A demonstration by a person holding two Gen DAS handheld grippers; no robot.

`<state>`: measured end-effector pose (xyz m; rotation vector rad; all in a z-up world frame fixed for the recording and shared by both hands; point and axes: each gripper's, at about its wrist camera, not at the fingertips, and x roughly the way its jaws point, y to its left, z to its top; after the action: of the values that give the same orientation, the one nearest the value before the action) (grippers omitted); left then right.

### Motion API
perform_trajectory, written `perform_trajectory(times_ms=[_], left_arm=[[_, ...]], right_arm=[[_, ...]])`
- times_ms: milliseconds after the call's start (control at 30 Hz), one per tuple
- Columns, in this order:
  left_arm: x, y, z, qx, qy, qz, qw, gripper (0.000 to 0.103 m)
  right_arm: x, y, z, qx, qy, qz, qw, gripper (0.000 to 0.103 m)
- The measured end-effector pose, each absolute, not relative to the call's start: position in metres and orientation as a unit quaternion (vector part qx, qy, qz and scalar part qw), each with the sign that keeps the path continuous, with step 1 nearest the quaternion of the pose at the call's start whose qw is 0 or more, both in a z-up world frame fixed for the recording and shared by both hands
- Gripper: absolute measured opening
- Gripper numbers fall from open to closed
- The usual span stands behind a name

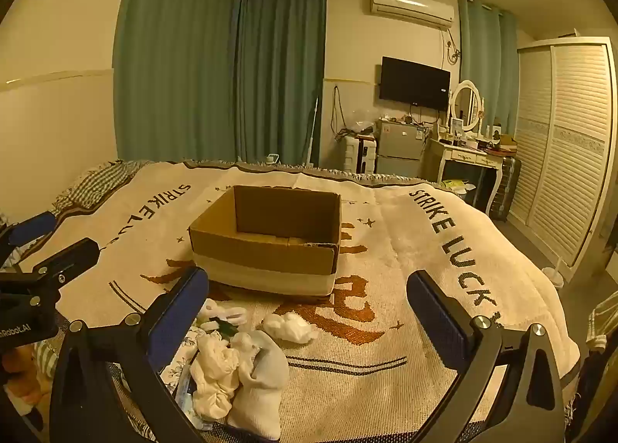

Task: Organize soft objects

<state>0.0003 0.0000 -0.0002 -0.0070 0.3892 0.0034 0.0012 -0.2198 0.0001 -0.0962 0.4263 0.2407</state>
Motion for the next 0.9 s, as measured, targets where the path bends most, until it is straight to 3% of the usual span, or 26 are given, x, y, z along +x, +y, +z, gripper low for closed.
perform_trajectory(times_ms=[900], left_arm=[[-0.0006, 0.0032, -0.0008, -0.007, 0.201, 0.010, 0.980, 0.099]], right_arm=[[0.0013, -0.2245, -0.0022, -0.044, 0.214, 0.115, 0.969, 0.103]])
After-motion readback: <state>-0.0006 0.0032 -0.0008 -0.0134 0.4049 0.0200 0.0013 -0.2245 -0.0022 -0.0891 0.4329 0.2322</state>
